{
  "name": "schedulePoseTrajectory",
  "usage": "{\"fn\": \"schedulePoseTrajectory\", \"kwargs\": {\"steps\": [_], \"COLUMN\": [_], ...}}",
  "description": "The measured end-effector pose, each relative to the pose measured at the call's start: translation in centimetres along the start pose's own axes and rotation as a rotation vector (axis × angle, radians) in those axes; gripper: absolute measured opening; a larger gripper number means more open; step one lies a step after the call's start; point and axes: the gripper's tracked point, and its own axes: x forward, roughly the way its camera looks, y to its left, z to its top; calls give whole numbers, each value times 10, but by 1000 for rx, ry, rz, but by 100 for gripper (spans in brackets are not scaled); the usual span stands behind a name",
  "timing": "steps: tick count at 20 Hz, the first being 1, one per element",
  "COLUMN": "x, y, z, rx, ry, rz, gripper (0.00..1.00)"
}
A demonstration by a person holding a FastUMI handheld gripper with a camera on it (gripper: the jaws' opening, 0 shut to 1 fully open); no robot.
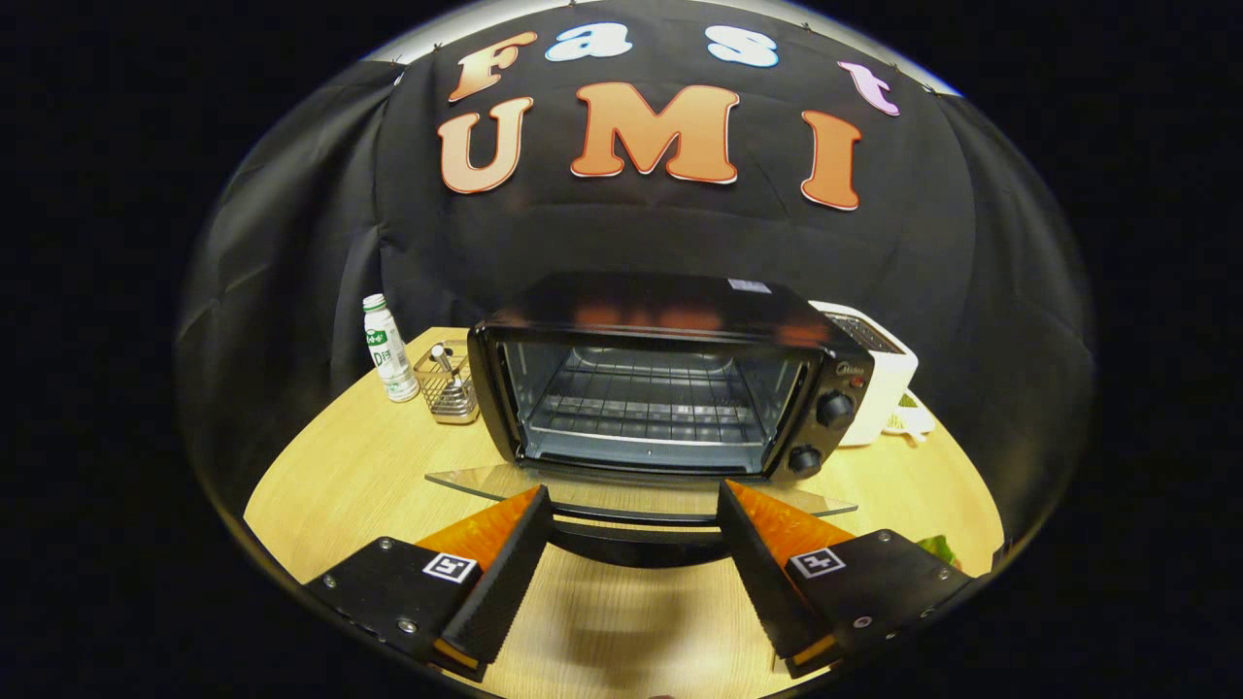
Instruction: Open the toaster oven, put the food inside, and close the toaster oven door.
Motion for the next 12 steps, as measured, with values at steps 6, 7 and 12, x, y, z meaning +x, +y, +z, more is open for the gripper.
{"fn": "schedulePoseTrajectory", "kwargs": {"steps": [6, 7, 12], "x": [0, 1, 10], "y": [3, 4, -2], "z": [-39, -43, -73], "rx": [0, 5, 57], "ry": [61, 68, 136], "rz": [30, 33, 23], "gripper": [100, 100, 100]}}
